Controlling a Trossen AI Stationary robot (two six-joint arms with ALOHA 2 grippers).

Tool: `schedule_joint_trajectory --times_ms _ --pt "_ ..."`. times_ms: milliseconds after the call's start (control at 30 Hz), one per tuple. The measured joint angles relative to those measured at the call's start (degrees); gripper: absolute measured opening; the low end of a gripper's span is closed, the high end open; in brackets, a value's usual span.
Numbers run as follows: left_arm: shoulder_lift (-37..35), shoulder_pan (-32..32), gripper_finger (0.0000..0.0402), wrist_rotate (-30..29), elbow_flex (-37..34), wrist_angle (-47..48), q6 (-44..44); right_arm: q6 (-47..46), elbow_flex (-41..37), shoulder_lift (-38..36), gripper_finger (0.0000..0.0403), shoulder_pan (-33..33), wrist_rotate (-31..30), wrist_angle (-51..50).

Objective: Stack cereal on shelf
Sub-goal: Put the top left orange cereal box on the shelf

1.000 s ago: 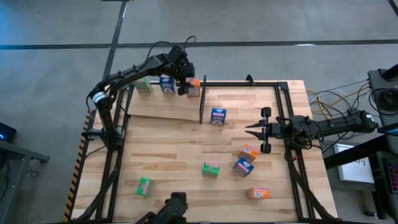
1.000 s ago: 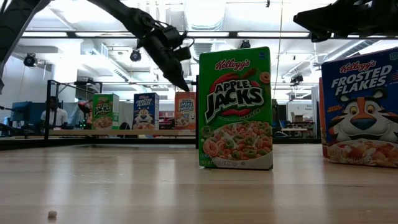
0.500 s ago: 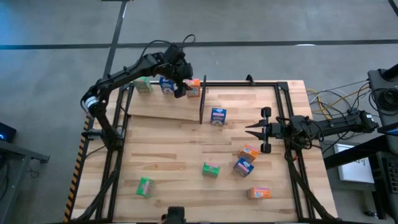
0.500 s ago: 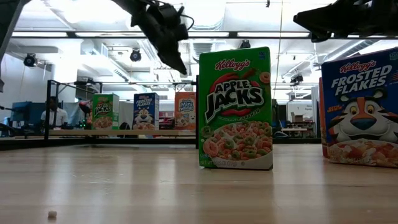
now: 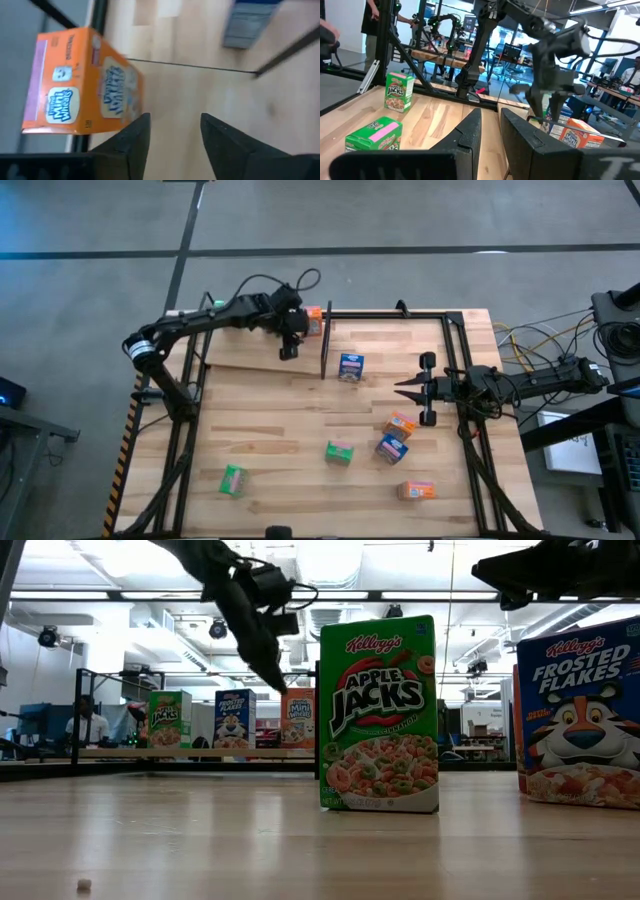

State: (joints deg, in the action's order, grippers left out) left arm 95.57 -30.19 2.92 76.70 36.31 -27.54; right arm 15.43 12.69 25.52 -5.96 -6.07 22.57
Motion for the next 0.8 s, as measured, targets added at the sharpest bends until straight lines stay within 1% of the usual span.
schedule_joint_trajectory --times_ms 100,233,367,800 --pt "0.0 0.1 0.0127 -1.9 -3.3 -5.1 0.2 0.0 0.0 0.0 0.0063 0.0 0.0 0.0" --pt "0.0 0.1 0.0099 -5.0 -5.7 -10.6 1.2 0.1 0.0 0.0 0.0063 0.0 0.0 0.0" --pt "0.0 -0.1 0.0079 -6.0 -6.4 -12.5 1.5 0.6 0.0 0.0 0.0063 0.0 0.0 0.0" --pt "0.5 -0.3 0.0075 -7.9 -6.3 -16.7 3.4 1.1 0.0 0.0 0.0063 0.0 0.0 0.1"
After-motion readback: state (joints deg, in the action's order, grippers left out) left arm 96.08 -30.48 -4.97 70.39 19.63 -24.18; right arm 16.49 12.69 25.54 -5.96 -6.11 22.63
